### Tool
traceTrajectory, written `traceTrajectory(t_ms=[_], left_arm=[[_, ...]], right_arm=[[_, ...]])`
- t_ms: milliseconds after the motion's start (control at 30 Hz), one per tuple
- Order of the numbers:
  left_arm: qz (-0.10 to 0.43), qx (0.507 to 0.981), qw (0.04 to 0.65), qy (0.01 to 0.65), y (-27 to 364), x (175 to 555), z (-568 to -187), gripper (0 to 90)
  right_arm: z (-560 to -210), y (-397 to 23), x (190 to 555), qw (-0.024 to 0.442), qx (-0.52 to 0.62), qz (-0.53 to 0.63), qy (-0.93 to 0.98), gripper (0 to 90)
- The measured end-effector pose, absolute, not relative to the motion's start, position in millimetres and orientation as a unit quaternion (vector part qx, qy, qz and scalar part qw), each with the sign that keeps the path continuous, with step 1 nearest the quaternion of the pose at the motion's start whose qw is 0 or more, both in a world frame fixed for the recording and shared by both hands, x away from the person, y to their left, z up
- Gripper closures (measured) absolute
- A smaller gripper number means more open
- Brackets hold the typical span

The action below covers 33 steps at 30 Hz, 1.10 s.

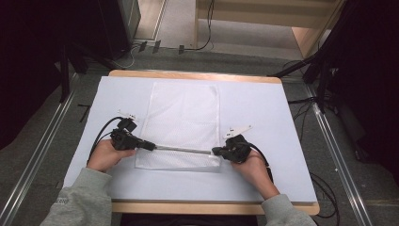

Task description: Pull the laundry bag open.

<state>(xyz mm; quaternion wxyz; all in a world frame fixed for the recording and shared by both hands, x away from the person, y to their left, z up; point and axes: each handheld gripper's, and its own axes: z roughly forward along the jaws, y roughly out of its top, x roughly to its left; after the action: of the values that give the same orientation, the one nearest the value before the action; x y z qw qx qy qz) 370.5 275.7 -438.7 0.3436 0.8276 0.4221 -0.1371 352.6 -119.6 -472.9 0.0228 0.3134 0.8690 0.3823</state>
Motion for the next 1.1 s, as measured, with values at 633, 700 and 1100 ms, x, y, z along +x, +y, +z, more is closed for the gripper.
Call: traceTrajectory(t_ms=[633,700,1100], left_arm=[[-0.126,0.815,0.341,0.452,323,362,-440,87.8],[-0.116,0.811,0.338,0.464,329,361,-440,87.8],[-0.118,0.808,0.352,0.458,334,358,-445,87.1]], right_arm=[[-473,-120,353,0.023,0.311,0.382,0.87,90.0],[-473,-120,353,0.023,0.312,0.382,0.87,90.0],[-472,-119,354,0.021,0.312,0.376,0.872,90.0]])
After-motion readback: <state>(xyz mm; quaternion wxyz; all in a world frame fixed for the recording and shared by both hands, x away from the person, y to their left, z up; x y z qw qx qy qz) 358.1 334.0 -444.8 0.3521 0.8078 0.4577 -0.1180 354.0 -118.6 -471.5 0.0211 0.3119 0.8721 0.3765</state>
